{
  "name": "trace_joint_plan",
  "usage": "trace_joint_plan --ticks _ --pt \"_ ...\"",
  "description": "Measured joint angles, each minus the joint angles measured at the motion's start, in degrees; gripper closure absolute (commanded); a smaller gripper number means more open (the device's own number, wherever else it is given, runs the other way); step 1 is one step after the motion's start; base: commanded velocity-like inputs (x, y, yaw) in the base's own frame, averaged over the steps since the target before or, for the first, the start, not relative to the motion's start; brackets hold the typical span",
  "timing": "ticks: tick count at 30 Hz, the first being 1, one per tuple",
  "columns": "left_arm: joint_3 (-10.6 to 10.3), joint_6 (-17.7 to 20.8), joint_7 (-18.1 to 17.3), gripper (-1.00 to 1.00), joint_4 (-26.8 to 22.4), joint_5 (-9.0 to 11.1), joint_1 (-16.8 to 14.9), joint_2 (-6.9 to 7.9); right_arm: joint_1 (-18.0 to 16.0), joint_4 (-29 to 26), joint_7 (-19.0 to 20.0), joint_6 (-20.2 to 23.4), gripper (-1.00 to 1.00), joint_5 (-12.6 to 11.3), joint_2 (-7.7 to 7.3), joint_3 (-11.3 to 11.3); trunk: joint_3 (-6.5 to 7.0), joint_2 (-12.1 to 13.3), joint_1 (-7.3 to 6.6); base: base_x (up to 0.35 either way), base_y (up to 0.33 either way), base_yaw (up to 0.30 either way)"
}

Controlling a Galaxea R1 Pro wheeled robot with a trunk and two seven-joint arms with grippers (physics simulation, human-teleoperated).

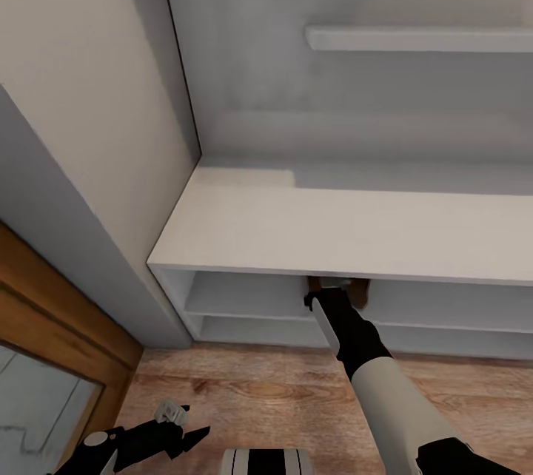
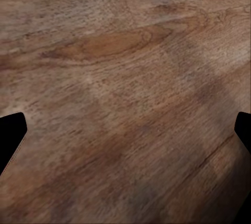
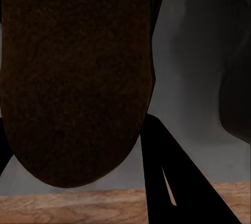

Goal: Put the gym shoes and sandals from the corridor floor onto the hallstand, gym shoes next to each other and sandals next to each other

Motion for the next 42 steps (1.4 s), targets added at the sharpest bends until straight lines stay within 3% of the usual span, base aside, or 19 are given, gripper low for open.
trace_joint_plan --ticks 8,9,22,42 --pt "0.0 0.0 0.0 -1.0 0.0 0.0 0.0 0.0 0.0 -0.1 0.0 0.0 1.0 -0.1 0.0 0.0 0.0 0.0 0.02 0.014 0.0 0.0" --pt "0.0 0.0 0.0 -1.0 0.0 0.0 0.0 0.0 0.0 -0.1 0.0 0.0 -1.0 -0.1 0.0 0.0 0.0 0.0 0.02 0.0 0.0 0.0" --pt "-0.1 0.0 0.0 -1.0 0.0 0.0 0.0 0.0 0.0 -0.1 0.0 -0.1 -1.0 -0.4 0.0 0.0 -0.01 0.0 0.04 -0.016 0.0 0.0" --pt "0.0 0.0 -0.1 -1.0 0.0 0.0 -0.1 0.08 0.1 0.0 0.0 -0.1 -1.0 -0.5 0.0 0.0 -0.01 0.0 0.06 -0.308 0.0 0.0"
